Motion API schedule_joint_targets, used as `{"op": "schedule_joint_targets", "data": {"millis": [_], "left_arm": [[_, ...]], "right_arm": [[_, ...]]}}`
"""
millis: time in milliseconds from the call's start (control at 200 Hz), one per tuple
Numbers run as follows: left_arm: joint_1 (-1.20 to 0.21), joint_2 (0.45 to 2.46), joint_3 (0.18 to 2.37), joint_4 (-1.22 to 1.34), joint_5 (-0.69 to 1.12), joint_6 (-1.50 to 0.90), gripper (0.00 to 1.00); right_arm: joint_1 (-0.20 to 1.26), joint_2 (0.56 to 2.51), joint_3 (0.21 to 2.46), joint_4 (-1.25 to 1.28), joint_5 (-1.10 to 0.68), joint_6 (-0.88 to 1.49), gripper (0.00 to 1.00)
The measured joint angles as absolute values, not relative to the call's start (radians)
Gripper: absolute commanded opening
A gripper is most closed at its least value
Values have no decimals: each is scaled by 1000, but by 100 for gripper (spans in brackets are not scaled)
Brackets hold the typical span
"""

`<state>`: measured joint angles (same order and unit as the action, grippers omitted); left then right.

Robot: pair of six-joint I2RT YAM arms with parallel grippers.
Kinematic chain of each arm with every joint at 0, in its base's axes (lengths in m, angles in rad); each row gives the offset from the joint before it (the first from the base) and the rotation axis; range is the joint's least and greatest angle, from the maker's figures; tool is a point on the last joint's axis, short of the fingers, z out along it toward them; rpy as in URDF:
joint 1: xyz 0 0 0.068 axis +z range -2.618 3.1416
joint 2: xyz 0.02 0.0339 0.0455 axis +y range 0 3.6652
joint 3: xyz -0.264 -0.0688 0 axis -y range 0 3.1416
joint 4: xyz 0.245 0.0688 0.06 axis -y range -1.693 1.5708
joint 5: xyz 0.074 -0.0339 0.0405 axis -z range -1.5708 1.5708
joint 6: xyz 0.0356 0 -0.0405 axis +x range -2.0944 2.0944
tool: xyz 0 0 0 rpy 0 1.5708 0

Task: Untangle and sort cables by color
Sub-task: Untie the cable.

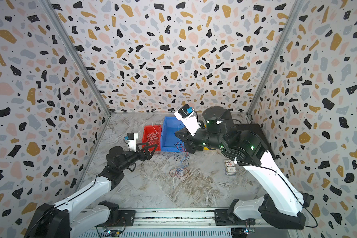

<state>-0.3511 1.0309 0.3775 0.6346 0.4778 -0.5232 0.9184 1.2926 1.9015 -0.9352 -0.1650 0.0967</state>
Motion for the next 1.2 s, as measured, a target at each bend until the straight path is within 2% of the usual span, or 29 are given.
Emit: {"op": "schedule_joint_targets", "data": {"millis": [225, 315, 476, 706, 1066, 1196], "left_arm": [[-699, 868, 336, 654, 397, -269, 100], [-783, 798, 311, 661, 351, -193, 100], [-839, 791, 267, 660, 245, -125, 100], [-884, 997, 264, 688, 147, -87, 98], [-887, 1149, 270, 868, 154, -110, 97], [-887, 1229, 275, 943, 181, -142, 93]], "right_arm": [[918, 1297, 1793, -951, -173, 105, 1], [918, 1289, 1764, -943, -174, 109, 1], [918, 1254, 1705, -925, -179, 115, 1], [918, 1226, 1655, -875, -190, 125, 2], [918, 1219, 1568, -828, -185, 126, 1], [918, 1215, 1554, -813, -184, 126, 1]]}}
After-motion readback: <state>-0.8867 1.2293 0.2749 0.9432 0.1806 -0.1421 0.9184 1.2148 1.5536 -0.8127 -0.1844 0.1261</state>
